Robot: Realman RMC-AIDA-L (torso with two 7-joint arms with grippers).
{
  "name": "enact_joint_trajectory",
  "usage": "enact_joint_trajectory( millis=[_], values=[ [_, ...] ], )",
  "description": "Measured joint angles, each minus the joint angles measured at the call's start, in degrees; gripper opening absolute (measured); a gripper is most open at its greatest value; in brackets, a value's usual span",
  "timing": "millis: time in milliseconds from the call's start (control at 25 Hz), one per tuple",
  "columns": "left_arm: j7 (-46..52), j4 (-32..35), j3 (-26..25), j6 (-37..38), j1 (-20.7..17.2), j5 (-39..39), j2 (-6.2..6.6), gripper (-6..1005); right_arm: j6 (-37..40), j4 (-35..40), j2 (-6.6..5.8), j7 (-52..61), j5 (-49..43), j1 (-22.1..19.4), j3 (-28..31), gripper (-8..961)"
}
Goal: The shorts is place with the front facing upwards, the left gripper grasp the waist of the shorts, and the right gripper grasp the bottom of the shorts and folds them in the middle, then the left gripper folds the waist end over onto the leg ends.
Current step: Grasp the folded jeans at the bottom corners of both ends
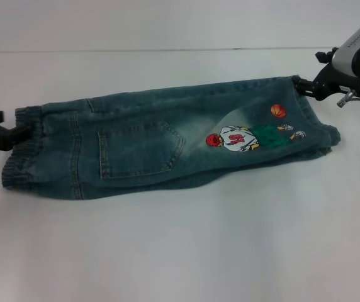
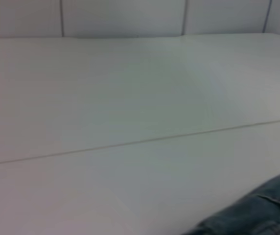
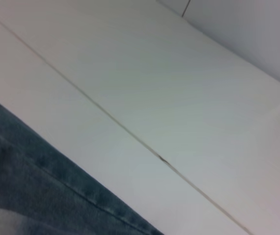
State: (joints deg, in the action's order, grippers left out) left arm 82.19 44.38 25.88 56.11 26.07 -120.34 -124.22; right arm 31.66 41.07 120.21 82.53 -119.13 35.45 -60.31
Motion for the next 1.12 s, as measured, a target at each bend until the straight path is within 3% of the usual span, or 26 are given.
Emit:
enact_joint_trajectory(
  millis=[160,240,360,520,720,1120],
  values=[
    [-0.3,1.6,-0.1,0.3,-2.3,4.5,0.01,734,1.9,2.9,-0.05,-1.4,4.7,-2.8,-1.1,694],
    [-2.9,3.1,-0.2,5.6,-5.7,11.9,0.03,809,6.1,5.2,-0.30,-3.7,8.8,-5.2,-0.8,794],
    [-7.4,3.2,-0.2,14.1,-8.7,18.5,0.03,885,14.3,7.4,-0.52,-8.7,15.4,-8.7,1.1,844],
    [-11.8,1.4,-0.7,23.4,-12.3,22.4,-0.12,885,28.4,8.0,-0.69,-15.0,20.7,-12.6,8.2,843],
    [-17.0,-3.0,-3.4,28.5,-14.7,22.1,-0.04,886,46.8,5.4,-1.07,-24.6,20.5,-16.1,16.4,843],
    [-20.8,-5.2,-3.9,22.7,-16.0,14.3,0.10,861,56.5,4.1,-0.86,-31.5,15.9,-18.8,17.1,841]
  ],
)
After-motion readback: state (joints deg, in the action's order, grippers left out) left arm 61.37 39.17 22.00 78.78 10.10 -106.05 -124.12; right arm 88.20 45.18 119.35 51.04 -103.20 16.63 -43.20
